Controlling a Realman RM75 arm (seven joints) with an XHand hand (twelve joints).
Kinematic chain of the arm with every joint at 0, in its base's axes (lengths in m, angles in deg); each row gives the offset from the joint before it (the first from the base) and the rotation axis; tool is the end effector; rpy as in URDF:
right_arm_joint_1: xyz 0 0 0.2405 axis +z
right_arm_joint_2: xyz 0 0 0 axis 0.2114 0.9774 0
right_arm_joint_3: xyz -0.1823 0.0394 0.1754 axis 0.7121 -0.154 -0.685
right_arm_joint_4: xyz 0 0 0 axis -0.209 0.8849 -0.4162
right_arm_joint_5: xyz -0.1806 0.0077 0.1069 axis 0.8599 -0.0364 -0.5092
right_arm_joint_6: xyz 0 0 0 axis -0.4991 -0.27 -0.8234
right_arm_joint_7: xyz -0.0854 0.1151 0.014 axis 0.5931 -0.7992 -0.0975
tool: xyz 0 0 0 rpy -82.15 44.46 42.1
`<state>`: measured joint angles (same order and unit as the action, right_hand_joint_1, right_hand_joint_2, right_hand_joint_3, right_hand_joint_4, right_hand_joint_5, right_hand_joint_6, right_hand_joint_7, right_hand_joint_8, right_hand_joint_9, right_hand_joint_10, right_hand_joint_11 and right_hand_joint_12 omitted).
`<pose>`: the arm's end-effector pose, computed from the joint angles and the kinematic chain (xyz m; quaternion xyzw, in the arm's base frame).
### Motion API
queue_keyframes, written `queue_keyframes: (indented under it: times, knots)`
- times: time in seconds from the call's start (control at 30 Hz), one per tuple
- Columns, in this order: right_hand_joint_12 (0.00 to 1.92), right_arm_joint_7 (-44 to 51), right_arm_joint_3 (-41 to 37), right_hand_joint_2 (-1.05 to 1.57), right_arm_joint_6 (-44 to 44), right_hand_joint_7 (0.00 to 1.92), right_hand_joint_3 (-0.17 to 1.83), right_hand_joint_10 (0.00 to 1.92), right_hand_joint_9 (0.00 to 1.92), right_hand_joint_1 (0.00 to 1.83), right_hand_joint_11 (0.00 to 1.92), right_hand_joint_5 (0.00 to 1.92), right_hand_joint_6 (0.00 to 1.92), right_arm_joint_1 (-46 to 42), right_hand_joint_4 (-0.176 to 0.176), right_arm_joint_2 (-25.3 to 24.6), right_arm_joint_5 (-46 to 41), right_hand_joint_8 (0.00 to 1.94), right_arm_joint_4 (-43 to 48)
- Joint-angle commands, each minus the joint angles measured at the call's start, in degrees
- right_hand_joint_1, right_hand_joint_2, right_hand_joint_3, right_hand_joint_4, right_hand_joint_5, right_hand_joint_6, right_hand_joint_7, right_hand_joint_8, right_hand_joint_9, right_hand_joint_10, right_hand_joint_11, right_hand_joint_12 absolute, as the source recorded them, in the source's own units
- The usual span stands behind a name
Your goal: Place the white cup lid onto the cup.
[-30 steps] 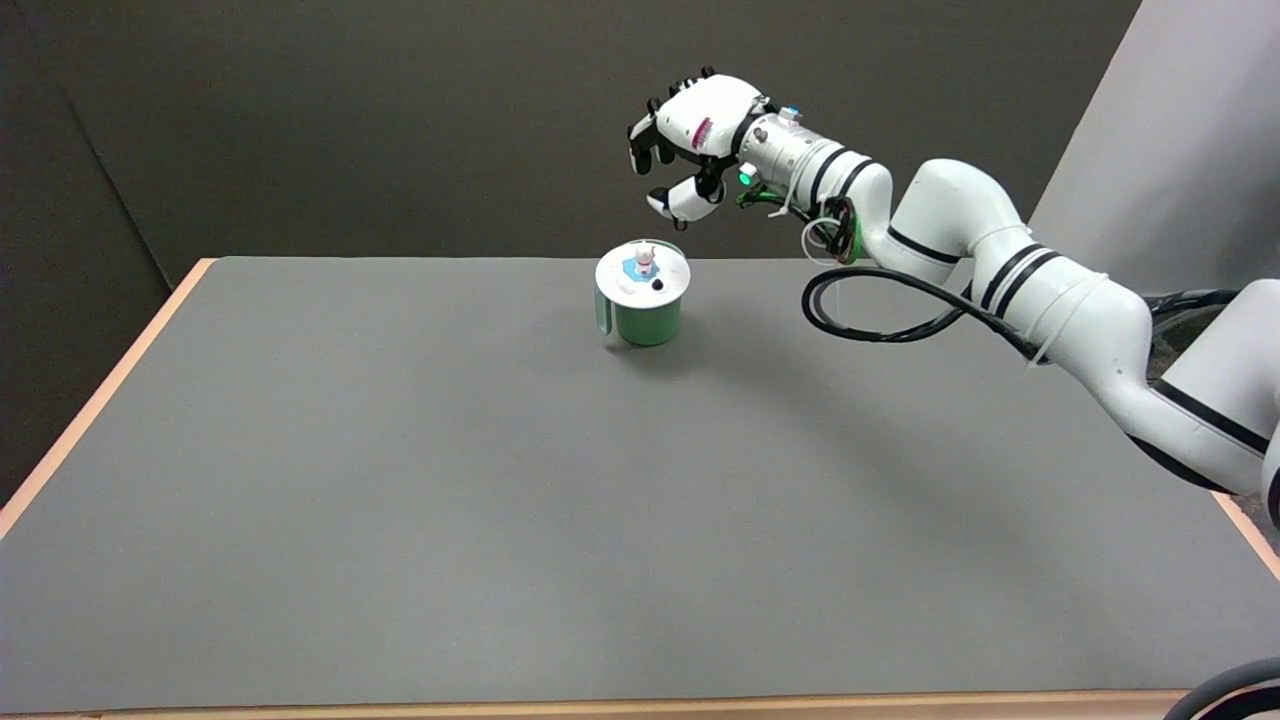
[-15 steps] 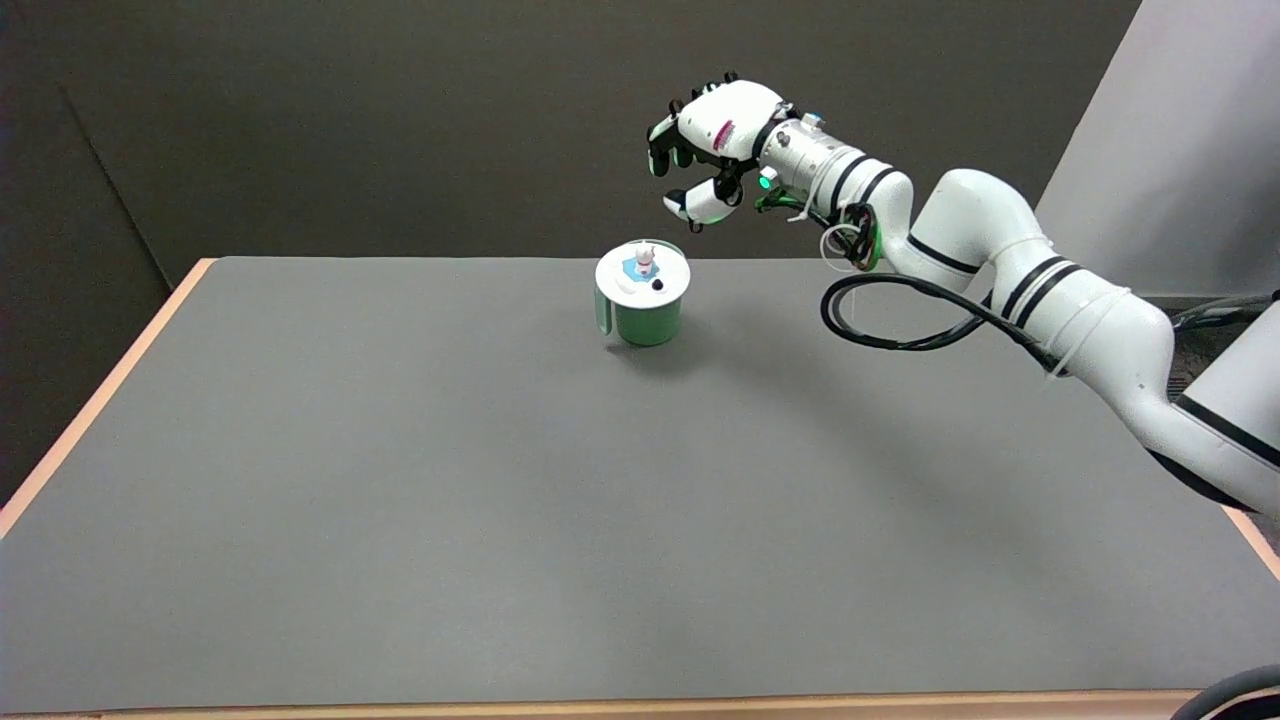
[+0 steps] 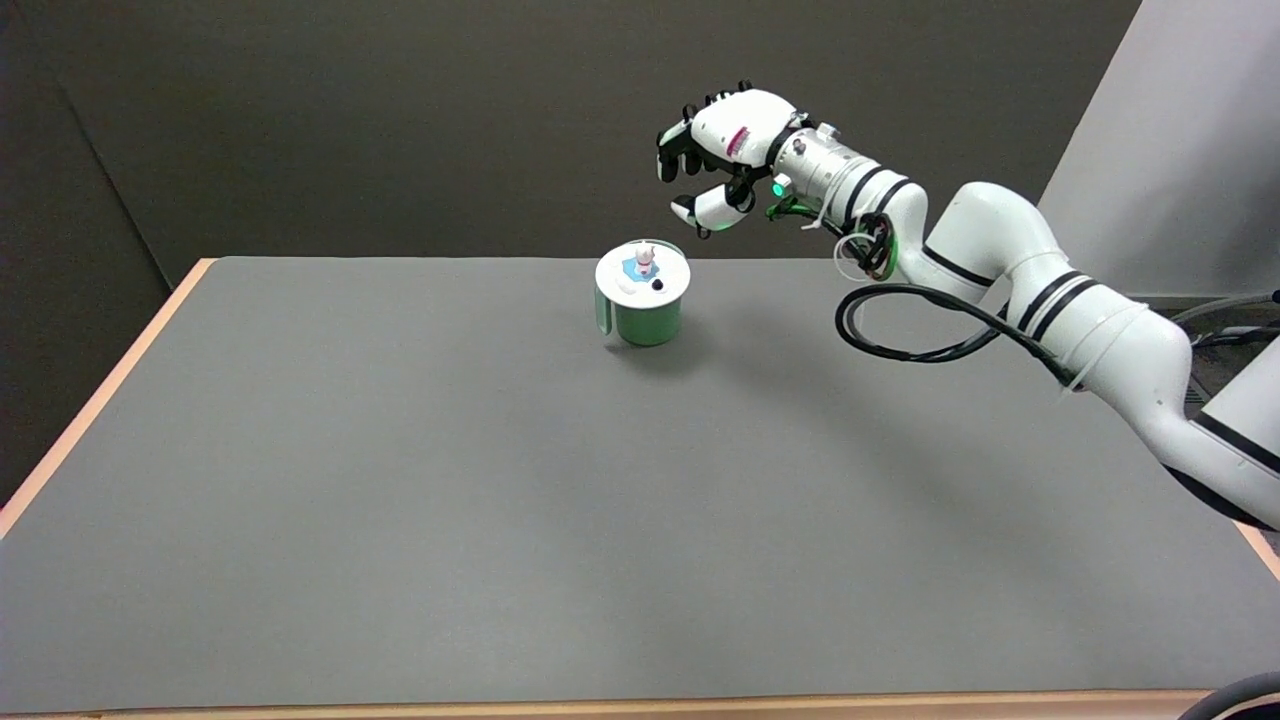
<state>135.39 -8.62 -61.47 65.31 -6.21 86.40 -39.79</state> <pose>-0.1298 -0.5114 0.3341 0.7846 0.0677 -0.0442 0.6147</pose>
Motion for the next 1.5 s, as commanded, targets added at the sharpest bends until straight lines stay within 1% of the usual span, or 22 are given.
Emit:
queue_keyframes:
  times: [0.03, 0.13, 0.17, 0.2, 0.23, 0.27, 0.3, 0.33, 0.4, 0.5, 0.6, 0.67, 0.83, 0.9, 1.13, 1.17, 1.27, 1.3, 1.33, 1.37, 1.4, 1.5]
  knots:
    - [1.41, -0.1, -3.1, 0.80, -1.2, 0.83, 0.61, 0.76, 0.79, 0.76, 0.36, 0.71, 0.64, -3.1, 0.142, 1.5, -6.0, 0.55, -2.0]
    - [1.43, -0.3, -3.8, 0.80, -1.3, 0.84, 0.61, 0.73, 0.80, 0.76, 0.33, 0.73, 0.61, -3.7, 0.144, 1.8, -6.0, 0.54, -2.5]
    - [1.42, -0.3, -4.1, 0.80, -1.3, 0.85, 0.62, 0.64, 0.83, 0.75, 0.31, 0.76, 0.53, -4.0, 0.142, 1.9, -6.0, 0.48, -2.7]
    - [1.42, -0.4, -5.1, 0.79, -1.1, 0.87, 0.65, 0.48, 0.86, 0.68, 0.27, 0.79, 0.38, -4.6, 0.140, 2.2, -6.0, 0.35, -3.2]
    - [1.33, -0.6, -6.2, 0.79, -0.8, 0.80, 0.69, 0.25, 0.82, 0.50, 0.29, 0.69, 0.21, -5.4, 0.154, 2.5, -6.0, 0.23, -3.9]
    - [1.12, -1.2, -7.2, 0.67, -0.7, 0.67, 0.86, 0.23, 0.74, 0.41, 0.43, 0.43, 0.17, -5.7, 0.081, 2.6, -6.1, 0.20, -4.2]
    - [0.73, -2.3, -9.0, 0.56, -0.5, 0.52, 1.02, 0.26, 0.62, 0.30, 0.65, 0.25, 0.18, -6.7, 0.042, 3.0, -6.3, 0.21, -4.5]
    - [0.39, -3.2, -10.8, 0.42, -0.7, 0.42, 0.97, 0.20, 0.56, 0.27, 0.76, 0.18, 0.14, -7.8, 0.018, 3.3, -7.6, 0.16, -4.7]
    - [0.28, -3.6, -13.5, 0.28, -1.5, 0.28, 0.87, 0.18, 0.44, 0.24, 0.66, 0.08, 0.12, -9.5, 0.005, 3.9, -11.5, 0.14, -4.6]
    - [0.29, -3.3, -16.7, 0.27, -5.6, 0.27, 0.85, 0.18, 0.42, 0.22, 0.63, 0.07, 0.12, -12.1, 0.006, 4.7, -14.5, 0.13, -3.8]
    - [0.28, -3.2, -19.6, 0.30, -11.2, 0.28, 0.86, 0.18, 0.42, 0.20, 0.62, 0.11, 0.14, -14.5, 0.026, 5.3, -14.9, 0.15, -1.9]
    - [0.29, -3.3, -21.4, 0.31, -13.2, 0.31, 0.88, 0.18, 0.44, 0.21, 0.62, 0.16, 0.13, -15.6, 0.036, 5.6, -15.0, 0.14, -1.0]
    - [0.29, -3.5, -24.8, 0.32, -16.5, 0.32, 0.89, 0.18, 0.45, 0.19, 0.63, 0.17, 0.13, -18.4, 0.042, 6.1, -15.3, 0.14, 0.3]
    - [0.29, -3.5, -25.4, 0.32, -18.1, 0.33, 0.89, 0.18, 0.45, 0.17, 0.62, 0.18, 0.14, -19.4, 0.045, 6.3, -17.5, 0.14, 0.8]
    - [0.29, -3.4, -24.9, 0.36, -26.7, 0.38, 0.91, 0.19, 0.48, 0.14, 0.63, 0.20, 0.15, -21.9, 0.050, 6.6, -21.9, 0.17, 2.2]
    - [0.38, -3.3, -24.5, 0.38, -28.1, 0.40, 0.96, 0.25, 0.49, 0.08, 0.60, 0.21, 0.19, -22.3, 0.060, 6.7, -22.0, 0.20, 2.0]
    - [0.27, -3.2, -22.5, 0.53, -30.4, 0.54, 0.95, 0.21, 0.64, 0.17, 0.72, 0.34, 0.16, -22.6, 0.057, 6.7, -23.1, 0.18, 1.4]
    - [0.35, -3.2, -21.9, 0.57, -30.8, 0.56, 1.04, 0.24, 0.64, 0.16, 0.69, 0.34, 0.18, -22.6, 0.066, 6.7, -23.5, 0.18, 1.3]
    - [0.36, -3.2, -21.0, 0.59, -31.4, 0.59, 1.03, 0.25, 0.66, 0.20, 0.70, 0.37, 0.19, -22.6, 0.062, 6.7, -24.2, 0.19, 1.2]
    - [0.34, -3.2, -20.2, 0.62, -31.8, 0.61, 0.92, 0.22, 0.69, 0.22, 0.71, 0.41, 0.17, -22.7, 0.060, 6.7, -25.2, 0.19, 1.1]
    - [0.36, -3.2, -19.8, 0.64, -31.8, 0.64, 0.89, 0.21, 0.70, 0.23, 0.70, 0.42, 0.17, -22.9, 0.060, 6.7, -25.9, 0.19, 1.0]
    - [0.44, -3.2, -19.4, 0.67, -32.4, 0.67, 0.85, 0.22, 0.72, 0.25, 0.64, 0.44, 0.17, -24.6, 0.059, 6.9, -28.6, 0.19, 0.5]
